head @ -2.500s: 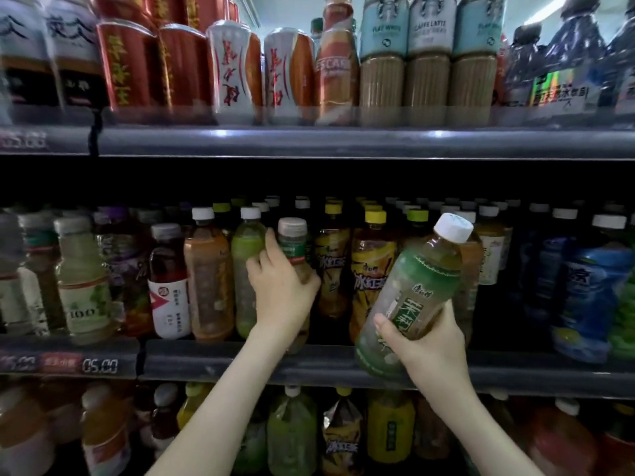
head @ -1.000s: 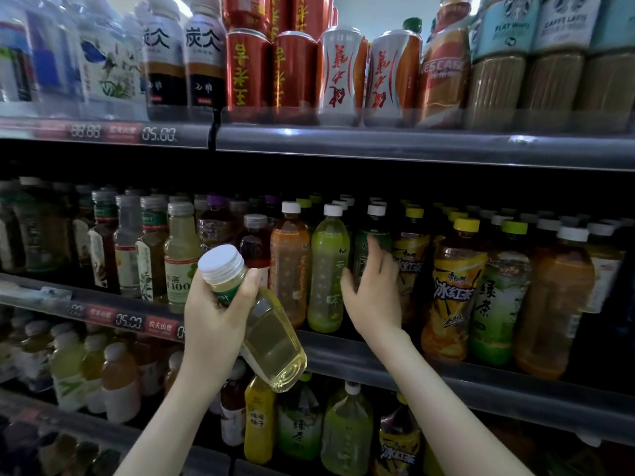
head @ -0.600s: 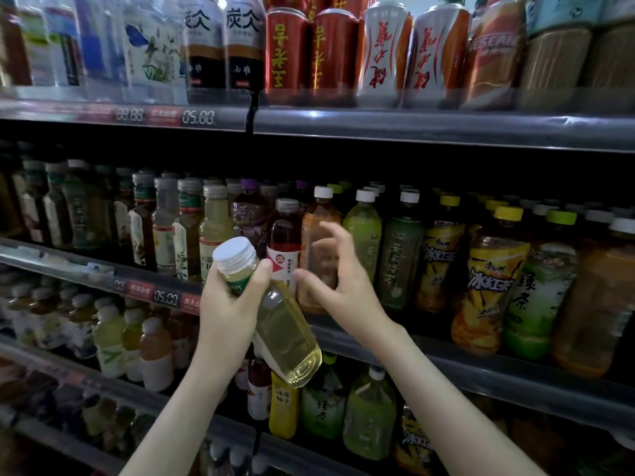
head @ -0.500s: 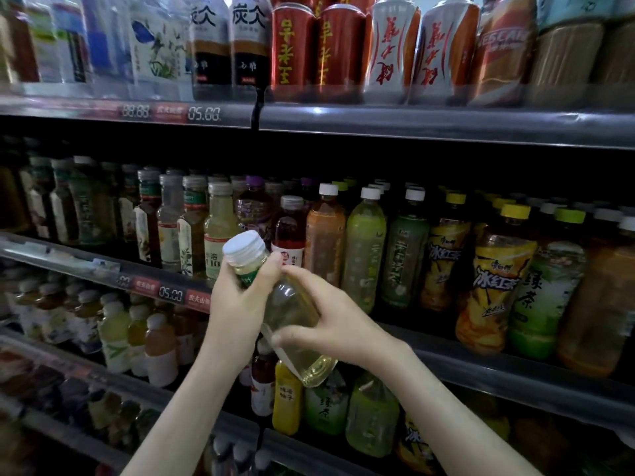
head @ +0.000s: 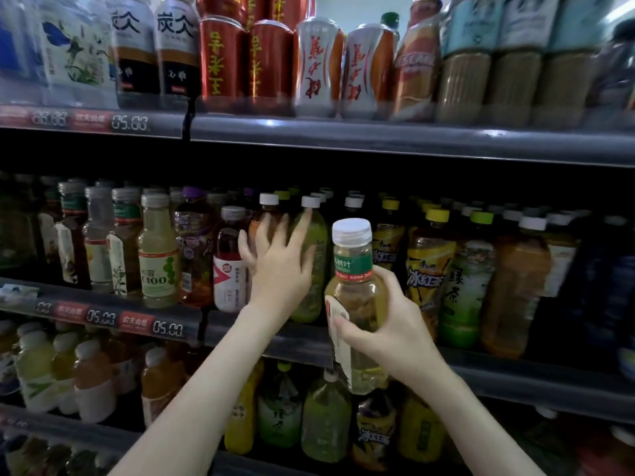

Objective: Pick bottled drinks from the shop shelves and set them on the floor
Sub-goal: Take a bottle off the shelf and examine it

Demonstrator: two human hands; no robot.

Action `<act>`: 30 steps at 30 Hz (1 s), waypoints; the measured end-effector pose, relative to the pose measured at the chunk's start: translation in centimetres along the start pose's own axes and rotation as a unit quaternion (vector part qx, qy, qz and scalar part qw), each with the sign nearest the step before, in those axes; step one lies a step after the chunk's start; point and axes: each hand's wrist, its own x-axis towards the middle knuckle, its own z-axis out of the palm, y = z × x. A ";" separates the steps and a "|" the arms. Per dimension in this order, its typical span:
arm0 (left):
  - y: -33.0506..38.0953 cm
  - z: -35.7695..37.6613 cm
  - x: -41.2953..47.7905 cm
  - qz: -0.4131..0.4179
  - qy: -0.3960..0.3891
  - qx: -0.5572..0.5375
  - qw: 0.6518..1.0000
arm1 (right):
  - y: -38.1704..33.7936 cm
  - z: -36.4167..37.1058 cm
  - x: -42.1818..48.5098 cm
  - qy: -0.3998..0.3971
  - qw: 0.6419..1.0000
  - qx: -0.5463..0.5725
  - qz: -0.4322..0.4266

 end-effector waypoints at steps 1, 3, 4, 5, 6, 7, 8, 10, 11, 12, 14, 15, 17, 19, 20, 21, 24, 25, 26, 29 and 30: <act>0.3 1.2 0.3 -0.003 -0.013 0.043 0.999 | 0.1 -0.9 -0.2 0.008 1.000 -0.007 0.006; 0.6 3.1 0.7 -0.001 -0.036 0.079 0.996 | 0.5 -2.4 -0.6 0.025 0.999 -0.017 0.013; 0.7 3.8 0.8 0.000 -0.034 0.089 0.995 | 0.7 -3.0 -0.8 0.035 0.999 -0.021 0.015; 0.8 4.3 0.9 -0.003 -0.031 0.097 0.995 | 0.9 -3.6 -1.0 0.046 0.999 -0.023 0.018; 0.9 4.5 1.0 -0.006 -0.024 0.098 0.995 | 1.1 -4.1 -1.2 0.056 0.998 -0.024 0.021; 1.1 4.6 1.1 -0.010 -0.015 0.088 0.996 | 1.2 -4.5 -1.3 0.066 0.997 -0.025 0.023; 1.3 4.6 1.1 -0.012 -0.002 0.071 0.997 | 1.3 -4.9 -1.4 0.075 0.996 -0.027 0.025; 1.8 4.3 0.7 0.005 0.036 0.030 0.999 | 1.3 -5.5 -1.7 0.088 0.995 -0.032 0.026; 1.9 4.2 0.3 0.020 0.063 0.001 0.998 | 1.4 -5.7 -1.8 0.094 0.995 -0.033 0.024; 2.0 4.2 -0.1 0.027 0.085 -0.038 0.995 | 1.4 -5.9 -1.9 0.099 0.994 -0.033 0.022; 1.9 3.8 -0.9 -0.008 0.087 -0.130 0.988 | 1.6 -6.4 -2.3 0.105 0.994 -0.032 0.018; 1.7 3.7 -1.0 -0.041 0.077 -0.166 0.982 | 1.6 -6.6 -2.4 0.107 0.994 -0.030 0.016; 1.7 3.5 -0.6 -0.102 0.050 -0.199 0.973 | 1.5 -7.0 -2.5 0.112 0.993 -0.025 0.010; 2.1 3.2 -0.4 -0.135 0.026 -0.182 0.973 | 1.2 -7.2 -2.5 0.117 0.993 -0.017 0.004; 2.4 3.0 -0.4 -0.141 0.026 -0.172 0.975 | 1.1 -7.3 -2.6 0.119 0.993 -0.012 0.001; 2.7 2.8 -0.6 -0.139 0.034 -0.166 0.976 | 1.0 -7.5 -2.7 0.121 0.993 -0.009 -0.003; 4.1 1.6 -2.0 -0.090 0.077 -0.168 0.979 | 0.7 -8.6 -3.2 0.122 0.992 -0.014 -0.014; 4.8 1.3 -2.7 -0.056 0.092 -0.163 0.981 | 0.7 -9.2 -3.4 0.119 0.993 -0.017 -0.014; 5.5 1.0 -3.3 -0.023 0.110 -0.155 0.982 | 0.7 -9.9 -3.6 0.117 0.993 -0.021 -0.016; 8.2 -0.5 -4.4 0.041 0.162 -0.166 0.972 | 1.1 -12.3 -4.6 0.122 0.992 -0.031 -0.017; 9.1 -1.1 -4.4 0.060 0.177 -0.178 0.966 | 1.4 -13.1 -4.9 0.129 0.991 -0.032 -0.016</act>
